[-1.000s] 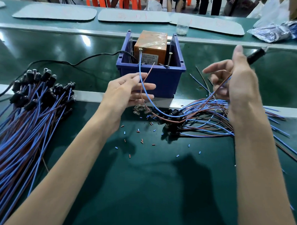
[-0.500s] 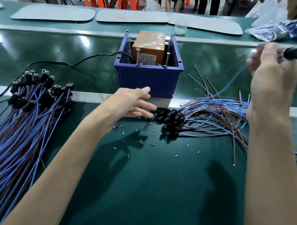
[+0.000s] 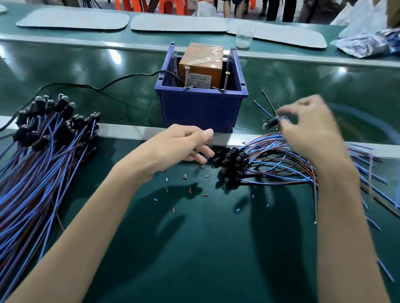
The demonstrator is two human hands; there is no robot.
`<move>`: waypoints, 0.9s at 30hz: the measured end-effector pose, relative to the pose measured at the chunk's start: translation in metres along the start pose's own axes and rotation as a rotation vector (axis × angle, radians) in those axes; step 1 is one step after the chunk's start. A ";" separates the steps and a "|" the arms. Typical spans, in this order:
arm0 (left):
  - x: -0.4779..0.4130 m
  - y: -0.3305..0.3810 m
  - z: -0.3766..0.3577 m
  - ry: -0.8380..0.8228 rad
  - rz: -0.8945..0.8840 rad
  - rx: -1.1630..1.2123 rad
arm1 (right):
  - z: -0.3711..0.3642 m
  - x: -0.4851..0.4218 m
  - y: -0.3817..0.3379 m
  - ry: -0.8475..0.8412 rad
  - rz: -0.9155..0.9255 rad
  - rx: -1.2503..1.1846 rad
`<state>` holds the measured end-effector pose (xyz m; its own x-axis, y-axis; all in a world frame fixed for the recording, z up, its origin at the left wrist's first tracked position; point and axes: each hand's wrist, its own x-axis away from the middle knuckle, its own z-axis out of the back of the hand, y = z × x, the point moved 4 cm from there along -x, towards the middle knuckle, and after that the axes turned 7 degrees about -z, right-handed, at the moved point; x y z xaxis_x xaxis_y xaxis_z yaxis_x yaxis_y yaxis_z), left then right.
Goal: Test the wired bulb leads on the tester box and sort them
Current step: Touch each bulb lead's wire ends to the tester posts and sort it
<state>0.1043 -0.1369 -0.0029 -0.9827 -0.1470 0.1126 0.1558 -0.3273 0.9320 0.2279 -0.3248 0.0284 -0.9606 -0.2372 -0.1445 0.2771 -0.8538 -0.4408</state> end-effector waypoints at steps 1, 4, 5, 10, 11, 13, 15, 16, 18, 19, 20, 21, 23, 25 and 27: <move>0.000 0.000 0.000 -0.002 -0.002 -0.007 | -0.012 -0.001 0.002 -0.141 0.005 0.037; -0.001 -0.001 0.001 -0.011 -0.009 -0.033 | -0.029 0.002 0.001 -0.374 0.036 0.133; -0.001 -0.001 0.002 -0.011 -0.009 -0.038 | -0.033 0.007 -0.004 -0.435 0.073 0.149; 0.000 -0.003 0.013 0.031 0.025 -0.062 | -0.034 0.007 -0.006 -0.511 0.109 0.147; 0.000 -0.005 0.018 0.056 0.047 -0.093 | -0.035 0.007 -0.005 -0.511 0.107 0.146; 0.001 -0.011 0.036 0.122 0.109 -0.249 | -0.033 0.008 -0.004 -0.512 0.107 0.114; 0.005 -0.023 0.068 0.228 0.218 -0.502 | -0.029 0.006 -0.004 -0.490 0.114 0.092; 0.010 -0.030 0.088 0.300 0.288 -0.633 | -0.028 0.005 -0.003 -0.477 0.119 0.086; 0.025 -0.040 0.125 0.443 0.422 -0.825 | -0.025 0.003 -0.003 -0.448 0.121 0.081; 0.032 -0.045 0.140 0.497 0.471 -0.865 | -0.023 0.002 -0.002 -0.433 0.115 0.071; 0.038 -0.050 0.152 0.532 0.501 -0.870 | -0.022 0.001 -0.001 -0.420 0.111 0.050; 0.042 -0.055 0.161 0.548 0.515 -0.859 | -0.021 0.001 -0.001 -0.410 0.107 0.033; 0.046 -0.064 0.171 0.559 0.522 -0.812 | -0.020 0.000 -0.001 -0.405 0.106 0.011; 0.045 -0.068 0.174 0.570 0.528 -0.782 | -0.019 0.001 -0.001 -0.412 0.099 -0.007; 0.042 -0.068 0.170 0.570 0.556 -0.816 | -0.019 0.001 0.000 -0.419 0.090 -0.018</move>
<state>0.0351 0.0380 -0.0029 -0.6012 -0.7958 0.0724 0.7787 -0.5632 0.2764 0.2268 -0.3163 0.0115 -0.8563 -0.4812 0.1878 0.3567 -0.8138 -0.4587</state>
